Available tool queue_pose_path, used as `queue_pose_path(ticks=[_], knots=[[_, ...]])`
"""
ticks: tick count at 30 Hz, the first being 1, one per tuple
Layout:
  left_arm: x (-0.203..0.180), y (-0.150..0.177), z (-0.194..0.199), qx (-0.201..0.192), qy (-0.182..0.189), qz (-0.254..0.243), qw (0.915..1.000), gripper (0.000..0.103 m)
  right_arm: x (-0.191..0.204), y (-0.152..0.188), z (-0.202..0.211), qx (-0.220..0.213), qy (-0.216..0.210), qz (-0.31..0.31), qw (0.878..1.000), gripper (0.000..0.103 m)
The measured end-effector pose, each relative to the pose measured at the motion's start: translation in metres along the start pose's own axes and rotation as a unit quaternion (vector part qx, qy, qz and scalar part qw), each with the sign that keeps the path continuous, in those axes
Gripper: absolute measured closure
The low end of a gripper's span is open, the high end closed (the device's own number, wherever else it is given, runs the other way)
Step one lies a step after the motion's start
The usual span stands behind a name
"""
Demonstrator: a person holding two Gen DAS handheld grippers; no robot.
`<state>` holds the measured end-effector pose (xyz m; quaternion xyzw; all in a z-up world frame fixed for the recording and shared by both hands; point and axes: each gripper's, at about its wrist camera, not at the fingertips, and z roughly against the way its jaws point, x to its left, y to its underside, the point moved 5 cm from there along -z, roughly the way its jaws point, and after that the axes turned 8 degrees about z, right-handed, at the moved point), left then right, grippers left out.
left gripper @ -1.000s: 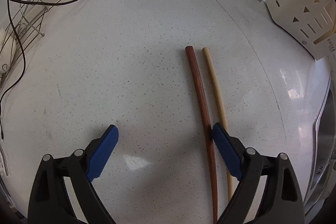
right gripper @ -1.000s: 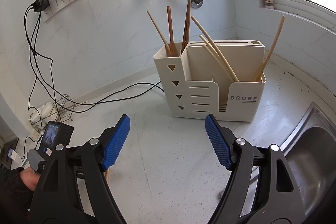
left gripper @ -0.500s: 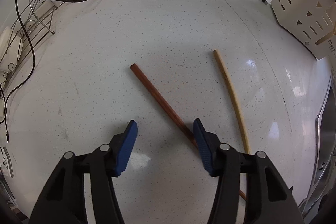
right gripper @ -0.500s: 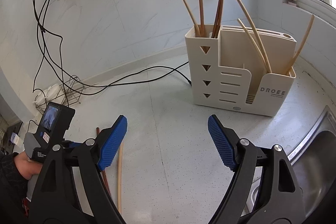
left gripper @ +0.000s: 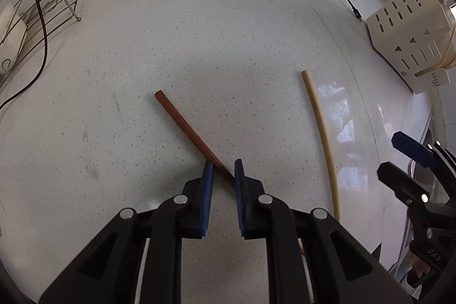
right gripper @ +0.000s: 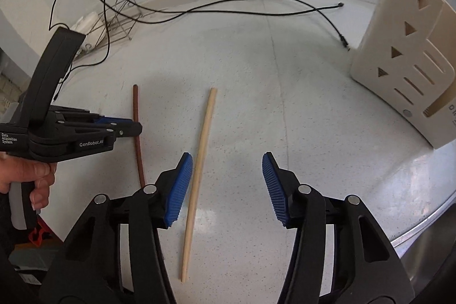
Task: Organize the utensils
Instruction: 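Close the right gripper on the pale chopstick while the left approaches the brown one, then close the left gripper on the brown chopstick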
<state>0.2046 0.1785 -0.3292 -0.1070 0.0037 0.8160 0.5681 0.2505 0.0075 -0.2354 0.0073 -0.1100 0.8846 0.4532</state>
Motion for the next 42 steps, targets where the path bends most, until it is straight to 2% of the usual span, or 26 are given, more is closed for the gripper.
queue_pose_path(ticks=[4,12,17,26,30,36,42], knots=[[-0.006,-0.002,-0.004,0.002,0.003,0.004,1.0000,0.089,0.015,-0.001,-0.021,0.039,0.013,0.020,0.999,0.067],[-0.004,-0.006,-0.014,0.016,0.002,0.007,0.9998,0.089,0.023,-0.004,-0.039,0.080,0.031,0.034,0.996,0.078],[-0.011,-0.016,-0.011,0.022,0.000,0.008,0.9997,0.089,0.031,-0.001,-0.044,0.097,0.022,0.049,0.994,0.095],[-0.008,-0.027,-0.015,0.037,0.003,0.008,0.9993,0.090,0.027,0.000,-0.042,0.104,0.012,0.045,0.993,0.097],[-0.012,-0.032,-0.013,0.036,0.008,0.005,0.9993,0.103,0.021,0.000,-0.043,0.108,0.006,0.027,0.994,0.097],[-0.011,-0.037,-0.021,0.047,-0.006,0.005,0.9989,0.103,0.017,0.001,-0.041,0.107,-0.001,0.019,0.994,0.097],[-0.004,-0.040,-0.020,0.047,-0.004,0.035,0.9983,0.103,0.014,0.002,-0.040,0.105,-0.007,0.015,0.994,0.097]])
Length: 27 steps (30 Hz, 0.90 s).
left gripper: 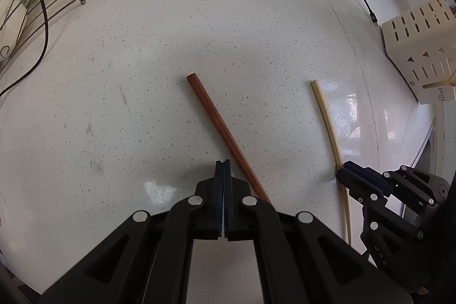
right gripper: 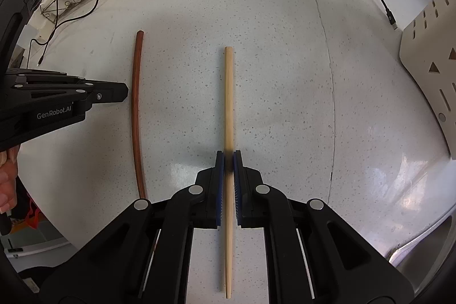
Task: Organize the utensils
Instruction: 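Close the left gripper on the brown chopstick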
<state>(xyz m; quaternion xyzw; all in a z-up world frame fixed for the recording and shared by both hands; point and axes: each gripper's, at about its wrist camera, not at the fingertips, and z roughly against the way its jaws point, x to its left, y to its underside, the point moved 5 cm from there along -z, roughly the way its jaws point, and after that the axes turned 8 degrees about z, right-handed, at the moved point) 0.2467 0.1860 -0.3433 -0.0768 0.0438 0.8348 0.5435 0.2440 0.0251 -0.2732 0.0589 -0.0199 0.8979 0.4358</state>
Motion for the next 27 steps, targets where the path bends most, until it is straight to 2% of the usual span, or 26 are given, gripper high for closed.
queue_pose_path(ticks=[5,7,10,12,24,27], knots=[[0.002,-0.004,0.002,0.012,0.019,0.021,0.9995,0.102,0.000,0.000,0.000,-0.003,-0.002,-0.002,1.000,0.097],[0.003,-0.003,0.001,0.017,0.021,0.031,0.9992,0.090,-0.001,0.001,0.000,-0.004,-0.003,-0.004,1.000,0.097],[0.000,-0.005,-0.003,0.032,0.031,0.048,0.9978,0.078,-0.003,0.001,0.000,-0.004,-0.004,-0.005,1.000,0.097],[-0.002,-0.007,-0.005,0.031,0.022,0.051,0.9980,0.076,-0.001,0.000,-0.001,-0.004,-0.005,-0.008,1.000,0.097],[-0.033,-0.017,-0.011,0.033,-0.041,0.074,0.9959,0.076,-0.006,0.004,0.001,-0.013,-0.017,-0.018,1.000,0.097],[-0.040,-0.018,-0.013,0.033,-0.055,0.068,0.9957,0.079,-0.006,0.005,0.001,-0.014,-0.022,-0.020,0.999,0.097]])
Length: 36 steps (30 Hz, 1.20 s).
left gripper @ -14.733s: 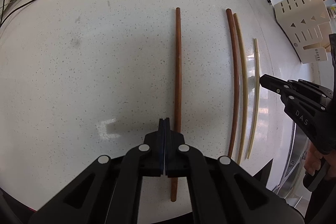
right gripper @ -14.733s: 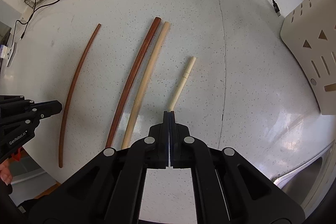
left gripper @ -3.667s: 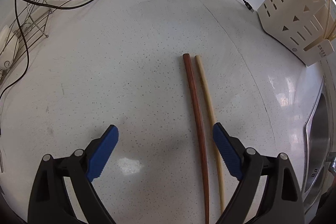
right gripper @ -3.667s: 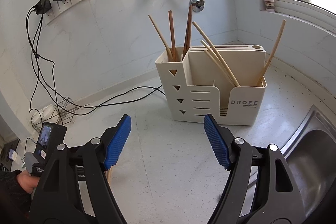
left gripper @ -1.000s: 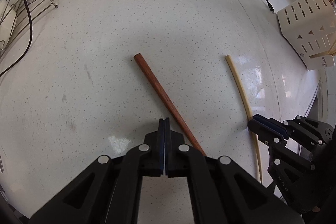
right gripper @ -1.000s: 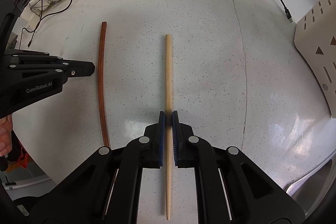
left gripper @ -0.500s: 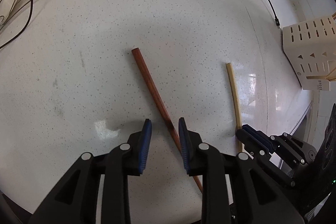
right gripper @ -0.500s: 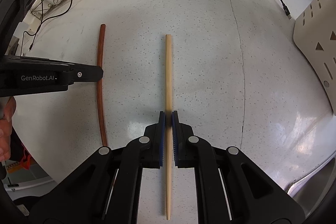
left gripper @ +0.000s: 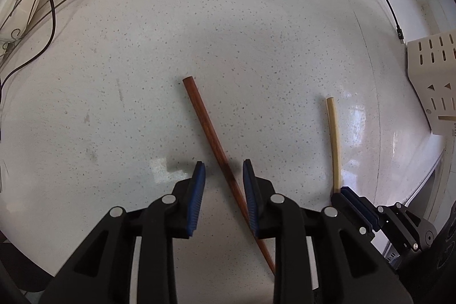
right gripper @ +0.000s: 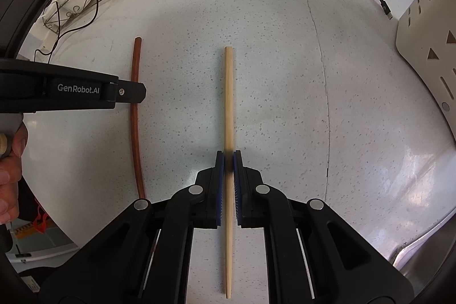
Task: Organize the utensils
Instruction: 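Close the left gripper on the brown chopstick, then lift the brown chopstick with the left gripper while the right lifts the pale one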
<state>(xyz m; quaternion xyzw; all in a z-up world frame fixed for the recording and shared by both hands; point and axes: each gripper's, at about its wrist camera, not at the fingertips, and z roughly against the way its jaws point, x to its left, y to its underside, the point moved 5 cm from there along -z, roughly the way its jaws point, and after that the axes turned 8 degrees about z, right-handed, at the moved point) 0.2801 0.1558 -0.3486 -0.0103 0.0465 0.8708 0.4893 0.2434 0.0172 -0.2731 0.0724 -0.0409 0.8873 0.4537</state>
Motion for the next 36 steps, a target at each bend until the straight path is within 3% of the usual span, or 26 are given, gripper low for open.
queue_pose_path(ticks=[3,12,28,31,36], knots=[[-0.004,-0.002,-0.002,-0.007,-0.015,-0.007,0.9998,0.091,0.000,0.001,0.000,-0.003,-0.004,-0.002,1.000,0.097],[-0.013,0.000,0.000,0.001,-0.009,-0.044,0.9990,0.097,-0.003,0.005,0.002,-0.005,-0.011,0.000,1.000,0.097],[-0.004,0.021,0.000,0.001,0.004,-0.058,0.9983,0.097,-0.003,0.006,0.004,0.000,-0.013,-0.008,1.000,0.097],[0.000,0.023,0.000,-0.004,0.016,-0.059,0.9981,0.097,-0.005,0.005,0.009,-0.013,-0.038,-0.021,0.999,0.097],[0.003,0.027,0.017,-0.034,0.035,-0.063,0.9968,0.097,-0.002,0.001,0.026,-0.043,-0.038,-0.010,0.998,0.097]])
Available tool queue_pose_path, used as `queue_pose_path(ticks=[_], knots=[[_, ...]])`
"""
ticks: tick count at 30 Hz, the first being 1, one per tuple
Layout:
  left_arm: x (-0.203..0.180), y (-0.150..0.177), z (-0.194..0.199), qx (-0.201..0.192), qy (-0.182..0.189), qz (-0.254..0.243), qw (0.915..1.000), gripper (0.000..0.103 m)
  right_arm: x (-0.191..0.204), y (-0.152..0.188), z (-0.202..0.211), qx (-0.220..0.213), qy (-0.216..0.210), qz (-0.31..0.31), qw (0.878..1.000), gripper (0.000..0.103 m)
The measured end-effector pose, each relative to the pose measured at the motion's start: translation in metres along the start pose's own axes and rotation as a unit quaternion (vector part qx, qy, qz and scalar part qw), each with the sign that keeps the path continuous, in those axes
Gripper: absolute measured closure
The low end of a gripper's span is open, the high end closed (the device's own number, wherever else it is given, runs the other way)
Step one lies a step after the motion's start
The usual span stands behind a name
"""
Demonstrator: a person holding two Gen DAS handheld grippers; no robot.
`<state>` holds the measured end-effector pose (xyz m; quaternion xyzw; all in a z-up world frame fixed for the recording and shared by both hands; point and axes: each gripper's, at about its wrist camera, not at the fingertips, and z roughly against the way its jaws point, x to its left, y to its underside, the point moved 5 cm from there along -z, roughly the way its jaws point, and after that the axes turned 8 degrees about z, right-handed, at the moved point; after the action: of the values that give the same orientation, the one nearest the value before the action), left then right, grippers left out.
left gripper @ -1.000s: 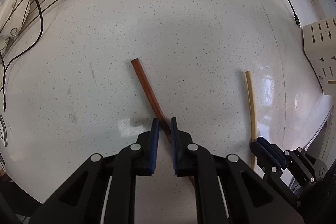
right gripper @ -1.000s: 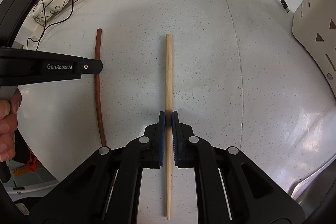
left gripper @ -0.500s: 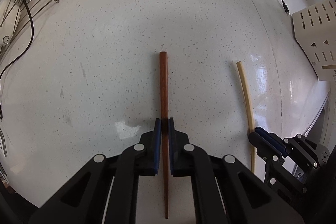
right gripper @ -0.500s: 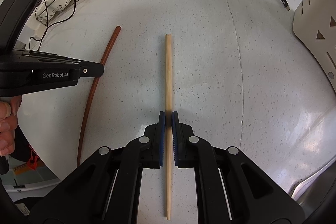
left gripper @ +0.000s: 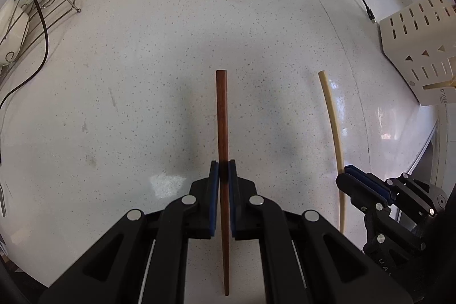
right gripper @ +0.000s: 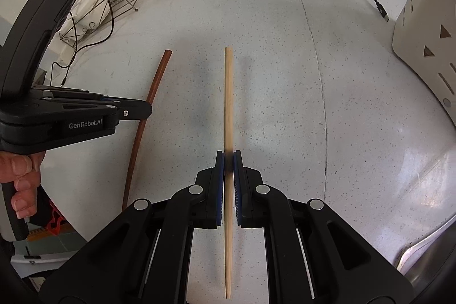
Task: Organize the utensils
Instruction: 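Lift the brown chopstick with the left gripper while the right lifts the pale one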
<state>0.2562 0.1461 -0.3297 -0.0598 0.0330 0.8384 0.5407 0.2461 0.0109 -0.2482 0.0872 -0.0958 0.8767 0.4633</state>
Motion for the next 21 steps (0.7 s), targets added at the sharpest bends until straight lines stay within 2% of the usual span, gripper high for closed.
queue_pose_path(ticks=[5,12,21], knots=[[-0.004,0.006,0.021,-0.033,0.024,-0.011,0.9991,0.097,-0.009,0.003,0.007,-0.008,-0.019,-0.034,0.999,0.097],[-0.001,0.007,0.045,-0.071,0.060,-0.007,0.9956,0.097,-0.020,0.000,0.025,-0.040,-0.035,-0.069,0.996,0.097],[-0.010,0.018,0.086,-0.147,0.098,-0.014,0.9843,0.097,-0.037,0.005,0.050,-0.071,-0.032,-0.094,0.993,0.097]])
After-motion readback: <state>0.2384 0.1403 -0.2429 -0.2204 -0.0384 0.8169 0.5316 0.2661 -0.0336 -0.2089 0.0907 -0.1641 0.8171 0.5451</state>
